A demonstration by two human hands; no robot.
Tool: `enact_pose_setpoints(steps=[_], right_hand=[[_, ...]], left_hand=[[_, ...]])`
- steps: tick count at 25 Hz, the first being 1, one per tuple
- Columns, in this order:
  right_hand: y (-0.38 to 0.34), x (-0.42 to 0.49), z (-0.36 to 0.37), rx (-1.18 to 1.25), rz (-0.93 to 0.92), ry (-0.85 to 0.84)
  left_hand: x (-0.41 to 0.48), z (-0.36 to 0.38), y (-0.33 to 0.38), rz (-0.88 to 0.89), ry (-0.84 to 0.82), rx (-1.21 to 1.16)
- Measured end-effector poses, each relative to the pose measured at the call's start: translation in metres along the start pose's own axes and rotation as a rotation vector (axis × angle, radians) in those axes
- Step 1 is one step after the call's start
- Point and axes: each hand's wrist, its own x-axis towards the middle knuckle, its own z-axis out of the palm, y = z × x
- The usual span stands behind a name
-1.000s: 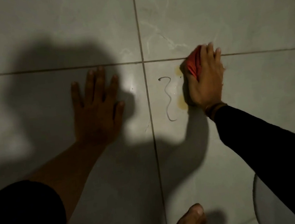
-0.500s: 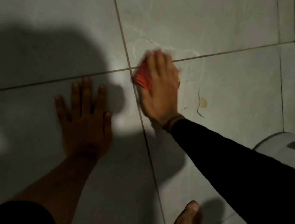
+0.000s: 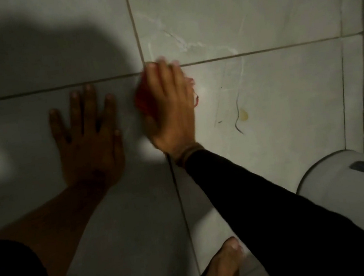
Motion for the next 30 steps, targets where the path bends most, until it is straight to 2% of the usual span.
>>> enact_pose_setpoints(steps=[2,4,5,7,9,11,14,15,17,19,21,22,24,25,27,29,30], right_hand=[[-0.019,-0.029,0.016,0.07,-0.149,-0.007],[-0.014,-0.118,-0.002,0.019,-0.15,-0.207],[0.009,-0.152,-0.019,-0.032,-0.08,-0.248],[0.071,-0.166,-0.045,-0.072,0.171,-0.23],[0.112,-0.129,-0.057,-0.016,0.431,-0.09],[0.11,-0.117,-0.052,-0.027,0.467,-0.039],[0.076,-0.178,-0.048,0.033,0.485,-0.155],[0.082,-0.192,-0.056,0.053,0.531,-0.136],[0.117,-0.156,-0.071,0.086,0.63,-0.029],[0.154,-0.064,-0.08,0.05,0.729,0.076],[0.166,0.017,-0.077,-0.017,0.549,0.067],[0.162,0.029,-0.069,-0.028,0.452,0.033],[0.149,0.003,-0.063,-0.026,0.301,-0.065],[0.145,-0.022,-0.07,-0.01,0.287,-0.117],[0.163,-0.042,-0.09,0.011,0.368,-0.107],[0.171,0.004,-0.092,0.002,0.551,-0.038],[0.161,0.038,-0.085,-0.039,0.576,0.003]], left_hand=[[-0.001,0.0,0.0,0.001,-0.007,-0.014],[0.0,0.0,0.0,-0.01,-0.013,-0.014],[0.0,0.001,0.0,-0.013,-0.016,-0.012],[-0.001,0.002,0.0,-0.016,-0.02,-0.003],[0.001,0.004,-0.002,-0.004,-0.024,0.012],[0.001,0.003,-0.003,-0.003,-0.037,-0.015],[0.001,-0.002,-0.001,-0.019,-0.05,-0.035],[0.001,-0.003,0.0,-0.016,-0.054,-0.038],[0.0,-0.002,-0.001,-0.011,-0.047,-0.04],[0.0,0.0,-0.001,-0.01,-0.042,-0.046],[0.001,0.0,-0.001,-0.006,-0.045,-0.027],[0.002,-0.001,-0.001,-0.005,-0.048,-0.013],[0.001,-0.002,-0.001,-0.022,-0.052,-0.011],[0.0,-0.002,0.0,-0.03,-0.052,-0.018],[-0.001,-0.003,0.0,-0.024,-0.048,-0.014],[-0.001,-0.001,-0.001,-0.016,-0.036,0.001],[-0.001,-0.001,-0.001,-0.018,-0.039,0.004]])
